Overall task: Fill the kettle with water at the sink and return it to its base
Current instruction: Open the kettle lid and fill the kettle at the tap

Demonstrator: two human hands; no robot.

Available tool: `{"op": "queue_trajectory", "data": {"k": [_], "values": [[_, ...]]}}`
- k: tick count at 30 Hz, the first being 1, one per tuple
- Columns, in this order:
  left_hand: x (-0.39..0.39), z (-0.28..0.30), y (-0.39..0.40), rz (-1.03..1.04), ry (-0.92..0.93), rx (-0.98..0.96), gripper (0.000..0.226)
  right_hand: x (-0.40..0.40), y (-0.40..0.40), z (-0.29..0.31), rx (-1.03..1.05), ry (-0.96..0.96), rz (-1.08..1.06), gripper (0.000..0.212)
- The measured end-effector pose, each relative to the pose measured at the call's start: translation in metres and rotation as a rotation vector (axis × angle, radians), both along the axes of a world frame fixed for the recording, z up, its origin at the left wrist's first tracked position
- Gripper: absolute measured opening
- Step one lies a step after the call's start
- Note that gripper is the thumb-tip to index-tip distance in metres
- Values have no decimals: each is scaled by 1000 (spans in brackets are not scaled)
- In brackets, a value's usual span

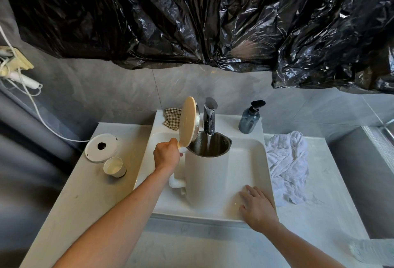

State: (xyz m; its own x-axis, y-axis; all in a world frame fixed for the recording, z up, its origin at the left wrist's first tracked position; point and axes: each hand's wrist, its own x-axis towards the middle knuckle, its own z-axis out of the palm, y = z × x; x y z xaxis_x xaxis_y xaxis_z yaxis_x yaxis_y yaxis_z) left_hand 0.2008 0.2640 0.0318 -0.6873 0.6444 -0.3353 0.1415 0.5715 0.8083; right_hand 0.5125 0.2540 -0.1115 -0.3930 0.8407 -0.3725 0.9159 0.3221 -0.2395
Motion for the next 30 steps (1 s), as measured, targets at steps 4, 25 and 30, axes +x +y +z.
{"op": "queue_trajectory", "data": {"k": [4,25,30], "values": [[0,0,0,-3,0,4,42,-1,-1,2,-1,5,-4,57],[1,4,-1,-6,-5,-5,42,1,0,-2,-85,-22,-27,60],[1,4,-2,-6,-9,-2,41,1,1,-3,-88,-22,-34,60]]}}
